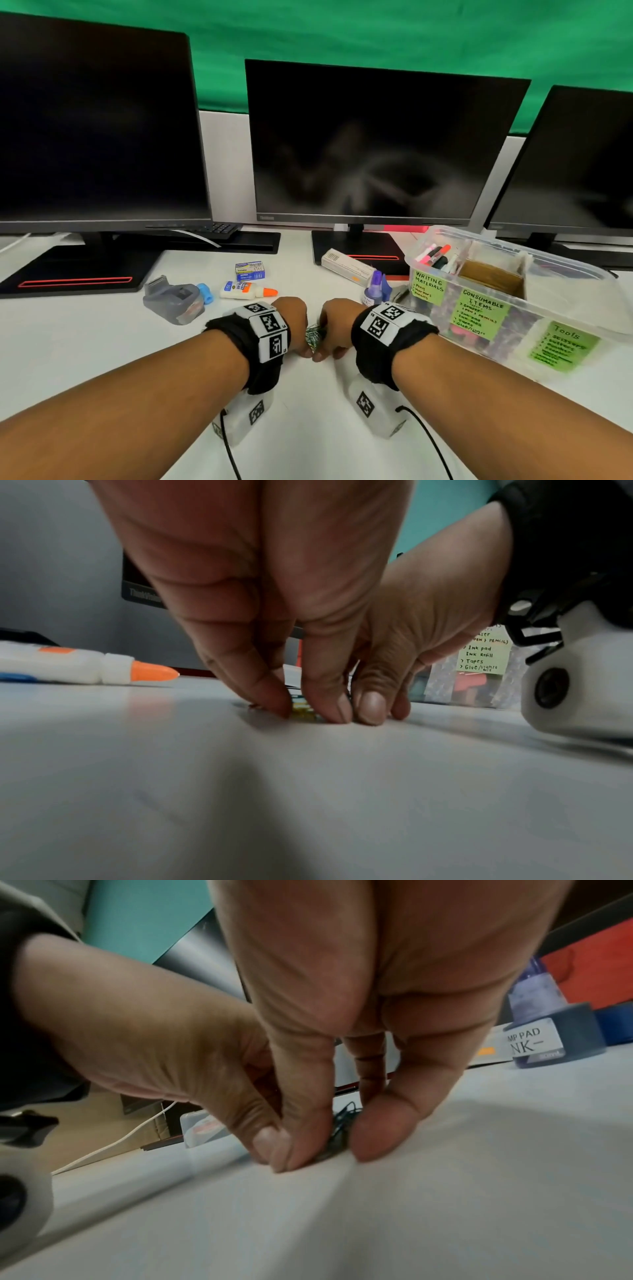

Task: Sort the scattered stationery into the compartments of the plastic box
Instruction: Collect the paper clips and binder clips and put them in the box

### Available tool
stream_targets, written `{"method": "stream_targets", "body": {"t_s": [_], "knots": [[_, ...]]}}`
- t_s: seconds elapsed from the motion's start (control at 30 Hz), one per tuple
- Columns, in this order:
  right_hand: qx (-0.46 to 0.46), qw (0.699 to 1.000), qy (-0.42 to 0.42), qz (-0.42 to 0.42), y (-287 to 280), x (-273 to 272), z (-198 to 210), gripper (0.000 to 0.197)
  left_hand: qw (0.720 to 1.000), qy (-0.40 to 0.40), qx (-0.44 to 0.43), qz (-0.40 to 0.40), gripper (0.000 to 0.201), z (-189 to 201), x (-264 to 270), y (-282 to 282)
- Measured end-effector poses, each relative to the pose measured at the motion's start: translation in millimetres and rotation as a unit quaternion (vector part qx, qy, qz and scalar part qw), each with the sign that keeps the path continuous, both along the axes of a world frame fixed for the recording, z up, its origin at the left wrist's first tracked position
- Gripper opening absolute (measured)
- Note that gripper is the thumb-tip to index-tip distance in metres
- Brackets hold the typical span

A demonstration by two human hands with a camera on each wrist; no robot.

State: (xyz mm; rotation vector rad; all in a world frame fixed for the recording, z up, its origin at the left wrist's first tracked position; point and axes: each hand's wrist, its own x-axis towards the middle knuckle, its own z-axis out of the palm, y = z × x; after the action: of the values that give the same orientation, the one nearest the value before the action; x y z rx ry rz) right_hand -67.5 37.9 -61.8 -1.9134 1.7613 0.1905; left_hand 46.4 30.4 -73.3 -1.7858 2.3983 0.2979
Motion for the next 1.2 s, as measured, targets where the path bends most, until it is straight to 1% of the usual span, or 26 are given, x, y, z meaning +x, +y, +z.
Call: {"method": "stream_targets", "body": {"t_s": [0.1,0.23,0.43,0.57,0.6,0.67,0.73,0.83,0.9,1.0,1.07,1.17,1.2], "knots": [[-0.01,1.0,-0.005,0.007,-0.2,2.9,-2.0,0.034,1.0,-0.001,0.0,0.006,0.048,1.2,-2.6,-0.2],[-0.028,1.0,0.004,0.007,1.3,4.5,-2.6,0.025,1.0,0.004,-0.007,-0.009,0.04,2.4,-4.7,1.0],[-0.045,0.999,0.025,0.013,3.0,5.7,-1.2,0.023,1.0,0.009,-0.008,-0.012,0.037,2.3,-5.9,6.5],[-0.083,0.993,0.083,0.03,4.4,5.3,3.4,0.025,0.998,0.052,-0.016,-0.013,0.022,5.5,-5.3,9.2],[-0.092,0.991,0.095,0.03,5.0,4.7,5.3,0.025,0.998,0.064,-0.014,-0.012,0.023,6.2,-5.0,9.6],[-0.089,0.991,0.094,0.018,4.5,0.9,8.4,0.025,0.997,0.08,-0.016,-0.013,0.026,9.6,-5.9,10.1],[-0.08,0.994,0.075,0.004,4.4,-5.0,14.5,0.023,0.995,0.095,-0.026,-0.014,0.026,15.6,-8.3,10.2],[-0.089,0.995,0.018,-0.032,6.1,-17.8,29.8,0.023,0.991,0.124,-0.044,-0.025,0.025,30.3,-15.0,10.7],[-0.117,0.992,-0.018,-0.053,9.4,-28.7,43.9,0.02,0.987,0.145,-0.056,-0.036,0.023,45.0,-22.5,10.0],[-0.169,0.981,-0.044,-0.088,17.1,-48.4,72.5,0.004,0.983,0.149,-0.08,-0.067,0.017,75.1,-39.4,7.1],[-0.195,0.974,-0.049,-0.102,20.6,-64.3,92.9,0.007,0.98,0.152,-0.1,-0.087,0.013,97.8,-55.1,5.9],[-0.207,0.968,-0.065,-0.125,24.7,-92.9,119.8,0.015,0.973,0.168,-0.117,-0.11,0.002,125.6,-84.3,4.2],[-0.213,0.966,-0.064,-0.134,26.4,-104.9,127.4,0.016,0.97,0.175,-0.12,-0.121,0.003,133.1,-96.9,3.1]]}}
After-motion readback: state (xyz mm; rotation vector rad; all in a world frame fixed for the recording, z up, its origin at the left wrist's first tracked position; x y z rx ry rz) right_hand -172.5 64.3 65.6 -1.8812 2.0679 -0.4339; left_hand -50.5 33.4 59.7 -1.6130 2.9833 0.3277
